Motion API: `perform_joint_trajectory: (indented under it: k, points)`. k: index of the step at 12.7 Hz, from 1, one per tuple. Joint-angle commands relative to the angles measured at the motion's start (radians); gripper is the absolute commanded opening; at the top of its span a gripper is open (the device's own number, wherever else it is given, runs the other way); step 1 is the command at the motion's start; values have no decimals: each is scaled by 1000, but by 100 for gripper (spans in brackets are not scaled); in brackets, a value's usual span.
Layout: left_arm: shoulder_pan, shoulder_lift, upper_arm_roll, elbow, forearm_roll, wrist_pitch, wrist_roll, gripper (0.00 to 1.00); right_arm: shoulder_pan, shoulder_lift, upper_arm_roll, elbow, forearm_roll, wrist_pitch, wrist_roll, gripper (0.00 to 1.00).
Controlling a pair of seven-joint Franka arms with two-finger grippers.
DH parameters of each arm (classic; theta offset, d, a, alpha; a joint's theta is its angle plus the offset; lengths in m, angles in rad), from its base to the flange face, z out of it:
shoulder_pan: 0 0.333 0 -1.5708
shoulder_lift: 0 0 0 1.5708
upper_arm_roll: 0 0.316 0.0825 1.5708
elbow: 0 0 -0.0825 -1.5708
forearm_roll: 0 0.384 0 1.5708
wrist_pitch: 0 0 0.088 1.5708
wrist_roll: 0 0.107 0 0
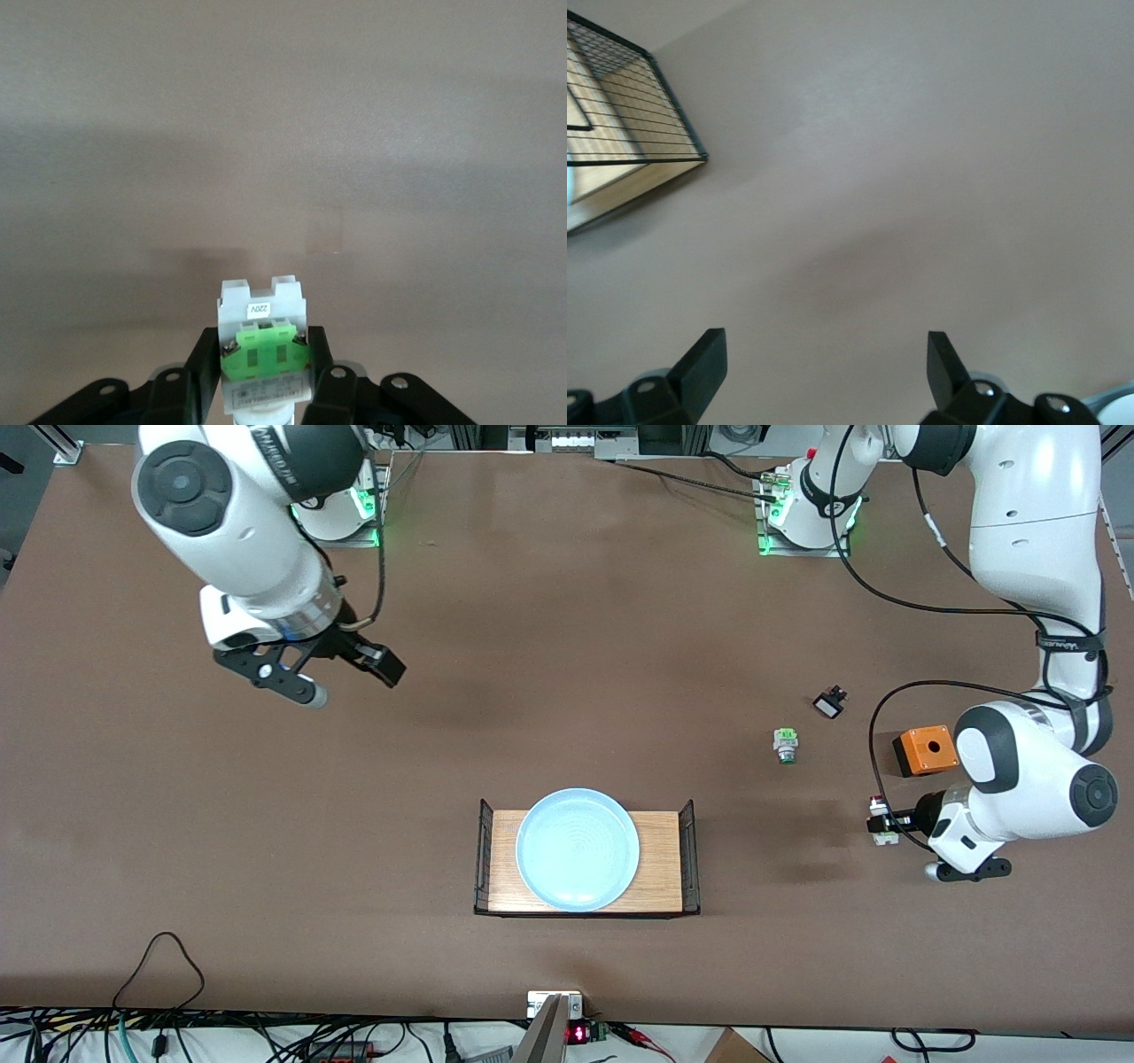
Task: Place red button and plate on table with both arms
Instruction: 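Set the switch beside the orange box while the right gripper approaches, then retract the left gripper while the right gripper lowers to the plate rim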
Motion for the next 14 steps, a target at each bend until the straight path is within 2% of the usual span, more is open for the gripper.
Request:
perform_joint_trajectory:
  k: [1, 4, 8, 11, 14]
  points:
    - [-3, -11, -9, -73, -34, 65, 68, 2, 53, 30, -8, 32, -3, 81, 134, 100]
    - [-12, 9, -9, -72, -36, 91, 77, 5, 84, 65, -8, 32, -3, 144, 330, 100]
    - [-14, 16, -9, -70, -34, 91, 91, 18, 121, 95, -10, 38, -4, 146, 343, 100]
    - [-17, 18, -8, -69, -34, 91, 91, 35, 121, 167, -11, 119, 16, 159, 376, 100]
    - [-19, 26, -8, -62, -33, 91, 91, 46, 126, 278, -10, 213, 19, 286, 474, 100]
